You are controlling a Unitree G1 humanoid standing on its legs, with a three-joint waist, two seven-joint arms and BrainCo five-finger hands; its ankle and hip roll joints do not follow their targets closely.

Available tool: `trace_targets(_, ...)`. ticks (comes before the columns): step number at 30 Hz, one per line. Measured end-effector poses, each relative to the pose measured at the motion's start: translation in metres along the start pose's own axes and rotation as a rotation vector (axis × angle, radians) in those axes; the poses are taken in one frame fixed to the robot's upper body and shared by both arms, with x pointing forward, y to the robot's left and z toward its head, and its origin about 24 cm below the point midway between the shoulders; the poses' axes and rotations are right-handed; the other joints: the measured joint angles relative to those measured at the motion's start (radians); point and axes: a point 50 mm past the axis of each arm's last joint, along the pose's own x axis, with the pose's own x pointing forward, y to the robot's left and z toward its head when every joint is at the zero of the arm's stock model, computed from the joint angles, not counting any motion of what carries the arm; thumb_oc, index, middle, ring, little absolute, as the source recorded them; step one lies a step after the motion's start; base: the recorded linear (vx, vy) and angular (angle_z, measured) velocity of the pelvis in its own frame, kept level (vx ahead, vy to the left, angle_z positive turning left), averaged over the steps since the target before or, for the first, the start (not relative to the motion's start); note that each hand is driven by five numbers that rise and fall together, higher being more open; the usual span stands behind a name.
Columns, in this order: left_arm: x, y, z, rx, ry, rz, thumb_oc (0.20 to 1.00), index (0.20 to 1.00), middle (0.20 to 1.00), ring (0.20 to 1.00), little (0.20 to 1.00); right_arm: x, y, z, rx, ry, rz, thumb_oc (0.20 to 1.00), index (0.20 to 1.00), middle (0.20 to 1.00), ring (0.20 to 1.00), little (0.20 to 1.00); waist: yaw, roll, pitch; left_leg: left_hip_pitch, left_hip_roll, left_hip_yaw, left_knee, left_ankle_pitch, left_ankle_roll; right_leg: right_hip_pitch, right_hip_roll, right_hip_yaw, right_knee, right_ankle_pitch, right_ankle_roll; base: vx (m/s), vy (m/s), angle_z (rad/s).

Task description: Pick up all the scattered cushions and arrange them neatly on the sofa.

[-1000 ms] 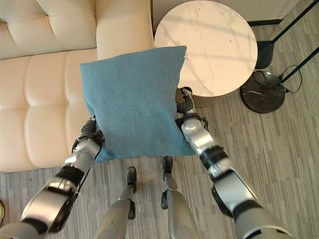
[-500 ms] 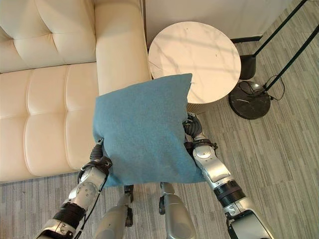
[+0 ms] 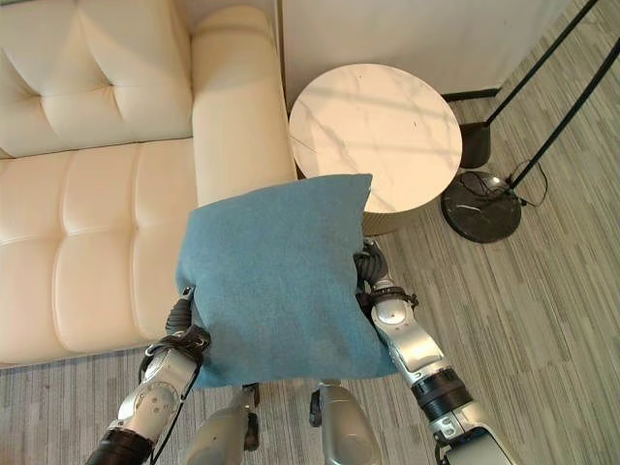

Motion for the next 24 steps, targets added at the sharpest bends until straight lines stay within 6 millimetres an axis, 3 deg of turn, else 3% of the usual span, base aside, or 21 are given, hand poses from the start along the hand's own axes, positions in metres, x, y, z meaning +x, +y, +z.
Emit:
trace_targets(7, -0.01, 0.023, -0.007, 0.114, 0.009, 0.035, 0.2, 0.2, 0.2, 0.2, 0.2, -0.016, 0.009, -0.027, 0.042, 0.089, 0.05, 0.2, 0.2, 0.2, 0.2, 0.2, 0.018, 0.009, -0.07, 0.03, -0.025, -0.004, 0.0, -0.014, 0.02, 0.033, -0.019, 0.0, 0.0, -0.016, 0.018, -0.13, 0.214, 0.01)
trace_targets(10, -0.011, 0.025, -0.008, 0.147, 0.002, 0.04, 0.2, 0.2, 0.2, 0.2, 0.2, -0.02, 0.01, -0.033, 0.051, 0.108, 0.05, 0.2, 0.2, 0.2, 0.2, 0.2, 0.033, 0.005, -0.075, 0.036, -0.05, 0.03, -0.001, -0.016, 0.037, 0.022, -0.048, 0.031, 0.0, -0.019, 0.046, -0.16, 0.104, -0.25)
trace_targets(11, -0.011, 0.023, -0.01, 0.14, 0.006, 0.039, 0.2, 0.2, 0.2, 0.2, 0.2, -0.02, 0.011, -0.033, 0.053, 0.109, 0.05, 0.2, 0.2, 0.2, 0.2, 0.2, 0.031, 0.007, -0.076, 0.025, -0.052, 0.034, 0.001, -0.015, 0.041, 0.019, -0.052, 0.031, 0.0, -0.038, 0.07, -0.13, 0.062, -0.07)
trace_targets(12, -0.012, 0.022, -0.011, 0.132, 0.009, 0.037, 0.2, 0.2, 0.2, 0.2, 0.2, -0.021, 0.009, -0.036, 0.052, 0.118, 0.044, 0.2, 0.2, 0.2, 0.2, 0.2, 0.028, 0.029, -0.084, 0.004, -0.028, 0.029, -0.004, 0.002, 0.074, -0.007, -0.038, 0.027, 0.031, -0.095, 0.135, -0.08, 0.004, 0.05)
trace_targets(13, -0.012, 0.022, -0.011, 0.134, 0.008, 0.036, 0.2, 0.2, 0.2, 0.2, 0.2, -0.022, 0.009, -0.038, 0.057, 0.125, 0.042, 0.2, 0.2, 0.2, 0.2, 0.2, 0.028, 0.03, -0.085, -0.002, -0.018, 0.026, -0.003, 0.001, 0.073, -0.028, -0.03, 0.025, 0.087, -0.1, 0.108, -0.06, -0.021, 0.45)
trace_targets(14, -0.012, 0.021, -0.012, 0.138, 0.015, 0.033, 0.2, 0.2, 0.2, 0.2, 0.2, -0.026, 0.008, -0.043, 0.072, 0.146, 0.036, 0.2, 0.2, 0.2, 0.2, 0.2, 0.022, 0.029, -0.088, -0.013, -0.008, 0.001, 0.0, 0.014, 0.09, -0.029, -0.029, 0.039, 0.222, -0.147, 0.092, -0.05, -0.057, 0.66)
trace_targets(16, -0.013, 0.021, -0.015, 0.157, 0.029, 0.026, 0.2, 0.2, 0.2, 0.2, 0.2, -0.03, 0.005, -0.049, 0.075, 0.165, 0.025, 0.2, 0.2, 0.2, 0.2, 0.2, 0.025, 0.028, -0.102, -0.03, 0.002, -0.047, 0.001, 0.026, 0.092, 0.008, -0.016, 0.087, 0.316, -0.266, 0.069, -0.02, -0.097, 0.8)
trace_targets(18, -0.013, 0.023, -0.017, 0.18, 0.041, 0.025, 0.2, 0.2, 0.2, 0.2, 0.2, -0.031, 0.004, -0.05, 0.081, 0.167, 0.018, 0.2, 0.2, 0.2, 0.2, 0.2, 0.037, 0.023, -0.108, -0.035, -0.002, -0.082, 0.001, 0.05, 0.059, 0.063, -0.011, 0.116, 0.259, -0.287, 0.077, -0.01, -0.097, 0.59)
trace_targets(21, -0.013, 0.025, -0.017, 0.214, 0.033, 0.034, 0.2, 0.2, 0.2, 0.2, 0.2, -0.031, 0.002, -0.048, 0.08, 0.16, 0.012, 0.2, 0.2, 0.2, 0.2, 0.2, 0.064, 0.03, -0.117, -0.03, 0.018, -0.118, 0.002, 0.069, 0.034, 0.12, 0.015, 0.104, 0.205, -0.292, 0.077, -0.17, -0.244, 0.48)
trace_targets(24, -0.013, 0.024, -0.018, 0.215, 0.035, 0.036, 0.2, 0.2, 0.2, 0.2, 0.2, -0.031, 0.004, -0.049, 0.088, 0.163, 0.016, 0.2, 0.2, 0.2, 0.2, 0.2, 0.08, 0.023, -0.148, -0.055, 0.033, -0.152, 0.002, 0.081, 0.008, 0.123, 0.039, 0.075, 0.173, -0.282, 0.05, -0.22, -0.257, 0.29)
